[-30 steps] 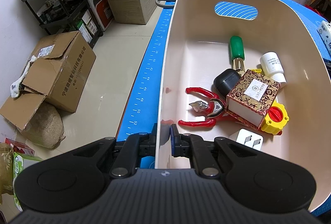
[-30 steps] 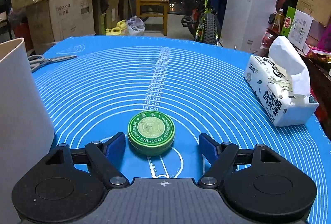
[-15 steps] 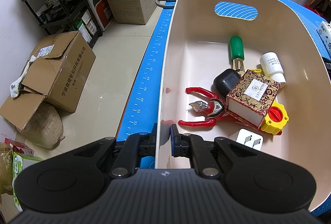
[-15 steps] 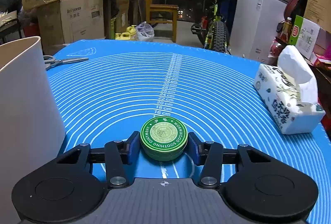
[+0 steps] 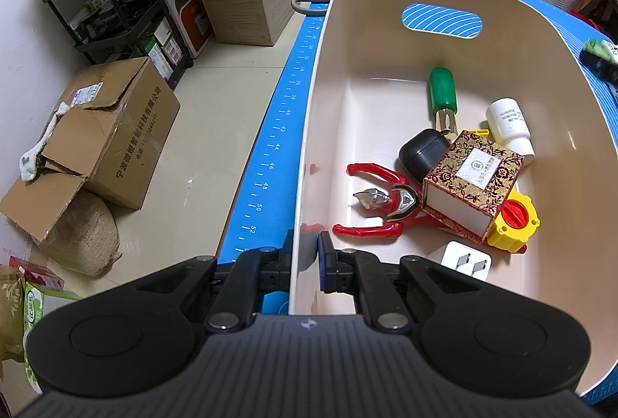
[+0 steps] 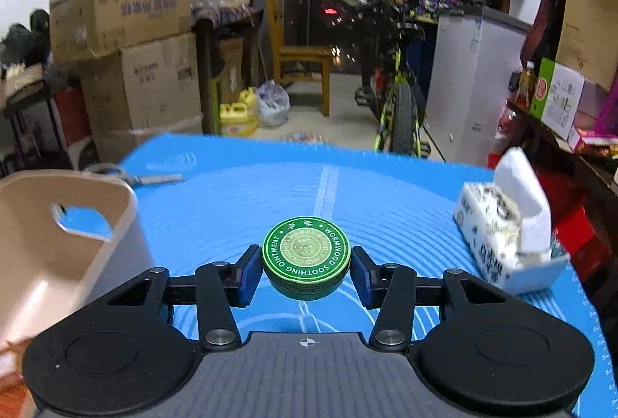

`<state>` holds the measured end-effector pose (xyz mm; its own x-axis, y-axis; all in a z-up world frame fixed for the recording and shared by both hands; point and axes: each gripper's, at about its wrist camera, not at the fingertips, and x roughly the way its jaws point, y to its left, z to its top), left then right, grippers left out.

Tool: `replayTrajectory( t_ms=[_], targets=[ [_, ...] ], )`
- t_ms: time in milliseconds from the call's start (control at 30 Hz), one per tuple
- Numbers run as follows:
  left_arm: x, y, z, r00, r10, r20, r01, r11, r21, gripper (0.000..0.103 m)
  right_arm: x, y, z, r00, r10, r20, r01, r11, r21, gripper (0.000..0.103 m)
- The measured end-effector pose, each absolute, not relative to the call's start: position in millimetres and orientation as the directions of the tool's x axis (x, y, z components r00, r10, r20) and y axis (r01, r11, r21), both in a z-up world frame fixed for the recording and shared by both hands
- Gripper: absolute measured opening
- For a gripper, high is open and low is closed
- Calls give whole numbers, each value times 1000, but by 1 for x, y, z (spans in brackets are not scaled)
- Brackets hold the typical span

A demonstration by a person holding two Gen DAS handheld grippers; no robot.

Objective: Organize rigid objects
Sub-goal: 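Carry the green round tin into the basket and release it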

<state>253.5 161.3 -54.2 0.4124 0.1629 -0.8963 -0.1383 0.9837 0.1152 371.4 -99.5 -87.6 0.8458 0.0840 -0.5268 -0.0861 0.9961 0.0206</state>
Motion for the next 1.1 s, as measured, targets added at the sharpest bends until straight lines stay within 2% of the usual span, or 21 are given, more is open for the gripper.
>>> replayTrajectory(
  t_ms=[233, 467, 1100],
  targets=[
    [254, 162, -54, 412, 163, -896, -139, 984, 115, 12, 347, -82, -50, 869, 150, -471, -162, 987, 15, 54],
    [253, 162, -54, 412, 164, -896, -140, 983, 116, 12, 323, -52, -23, 856, 245, -455, -271, 962, 8, 54],
    [253, 163, -54, 412, 165, -896, -138, 983, 117, 12, 298, 47, -42, 637, 394, -663, -516, 857, 14, 54]
  ],
)
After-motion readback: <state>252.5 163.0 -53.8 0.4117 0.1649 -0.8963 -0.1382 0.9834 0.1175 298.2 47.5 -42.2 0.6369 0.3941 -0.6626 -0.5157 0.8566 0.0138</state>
